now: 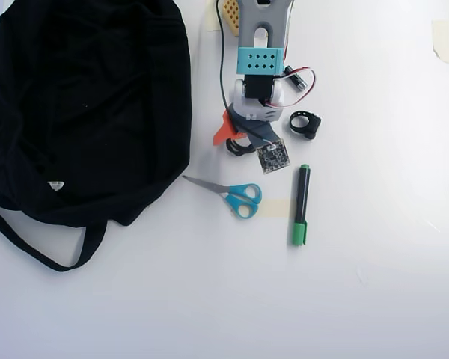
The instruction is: Put the cable into the black bag
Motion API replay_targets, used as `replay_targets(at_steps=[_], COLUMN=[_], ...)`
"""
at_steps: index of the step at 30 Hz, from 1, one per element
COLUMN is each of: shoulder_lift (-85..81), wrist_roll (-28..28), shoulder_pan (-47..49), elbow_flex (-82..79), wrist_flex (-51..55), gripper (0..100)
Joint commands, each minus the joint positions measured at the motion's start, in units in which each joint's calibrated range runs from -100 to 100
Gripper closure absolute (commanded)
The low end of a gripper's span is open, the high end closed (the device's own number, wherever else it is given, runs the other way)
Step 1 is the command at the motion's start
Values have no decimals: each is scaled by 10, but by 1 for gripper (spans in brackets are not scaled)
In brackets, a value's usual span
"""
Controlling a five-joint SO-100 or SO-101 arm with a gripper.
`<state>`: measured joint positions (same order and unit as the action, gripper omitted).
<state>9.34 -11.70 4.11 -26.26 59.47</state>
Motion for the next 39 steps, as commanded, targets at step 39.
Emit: replay_targets(at_steps=[39], shoulder_lift=[5], wrist_roll=[-2], shoulder_pan=[2], elbow_flex=[-20], wrist_flex=[-18], gripper=[86])
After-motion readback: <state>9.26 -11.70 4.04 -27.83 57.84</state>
